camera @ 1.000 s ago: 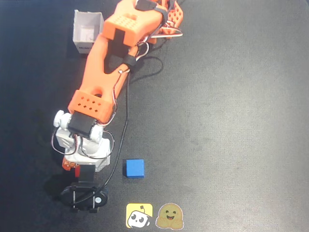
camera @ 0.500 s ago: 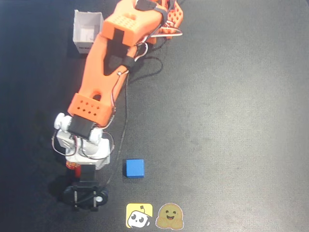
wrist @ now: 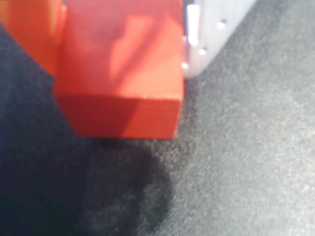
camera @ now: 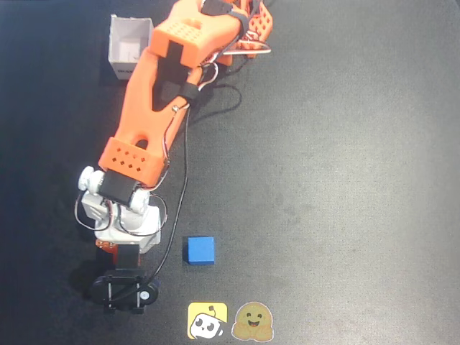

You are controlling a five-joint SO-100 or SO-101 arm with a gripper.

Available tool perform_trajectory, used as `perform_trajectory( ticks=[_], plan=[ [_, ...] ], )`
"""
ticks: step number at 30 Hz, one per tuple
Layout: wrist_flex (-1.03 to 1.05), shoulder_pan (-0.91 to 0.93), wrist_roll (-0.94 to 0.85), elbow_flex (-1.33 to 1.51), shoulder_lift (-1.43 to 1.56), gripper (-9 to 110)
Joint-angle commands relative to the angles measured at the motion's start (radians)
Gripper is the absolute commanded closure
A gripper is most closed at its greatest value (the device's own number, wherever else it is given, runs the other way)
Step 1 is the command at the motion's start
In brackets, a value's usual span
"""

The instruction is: Put the red cube on top of the blue cube.

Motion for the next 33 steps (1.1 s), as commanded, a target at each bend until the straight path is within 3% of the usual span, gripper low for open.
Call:
perform_trajectory(
  ticks=[1,18,33],
  plan=[
    [-0.005,0.006,-0.002,-0.002,0.018,100],
    [0.155,-0.031,0.112,-0.097,0.123,100],
    [0.11,-0.08,0.143,0.186,0.385,100]
  ],
)
